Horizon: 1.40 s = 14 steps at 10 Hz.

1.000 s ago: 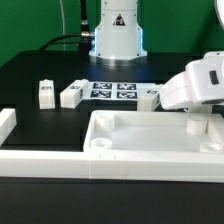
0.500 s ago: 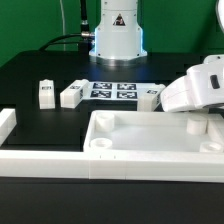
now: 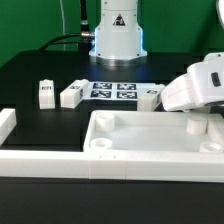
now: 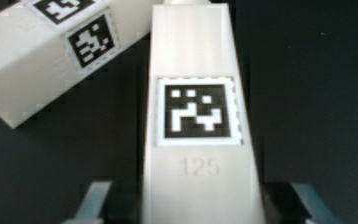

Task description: Assemble desk

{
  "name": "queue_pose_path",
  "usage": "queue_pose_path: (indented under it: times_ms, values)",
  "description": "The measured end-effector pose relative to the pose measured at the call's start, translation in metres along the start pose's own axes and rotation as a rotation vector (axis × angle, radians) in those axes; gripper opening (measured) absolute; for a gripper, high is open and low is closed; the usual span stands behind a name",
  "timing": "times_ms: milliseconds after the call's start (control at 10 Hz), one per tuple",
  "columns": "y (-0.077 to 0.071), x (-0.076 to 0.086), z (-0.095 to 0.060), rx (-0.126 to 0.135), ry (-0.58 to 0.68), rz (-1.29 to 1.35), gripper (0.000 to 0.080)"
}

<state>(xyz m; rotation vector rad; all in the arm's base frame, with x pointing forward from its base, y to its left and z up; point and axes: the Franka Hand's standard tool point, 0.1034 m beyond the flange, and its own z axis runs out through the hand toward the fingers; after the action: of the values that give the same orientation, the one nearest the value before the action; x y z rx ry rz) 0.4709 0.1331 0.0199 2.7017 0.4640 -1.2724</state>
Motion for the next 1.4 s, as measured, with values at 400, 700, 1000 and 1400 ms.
queue_pose_path:
  times_ms: [400,700,1000,1400]
  values:
    - [0.009,-0.035,-0.043,0.019,0.043,-0.048,0.0290]
    - [0.008,-0.028,-0.041,0.017,0.070,-0.049,0.0290]
    - [0.021,-0.031,-0.075,0.032,0.236,-0.035,0.0290]
    - [0.049,-0.045,-0.121,0.056,0.496,-0.014,0.0290]
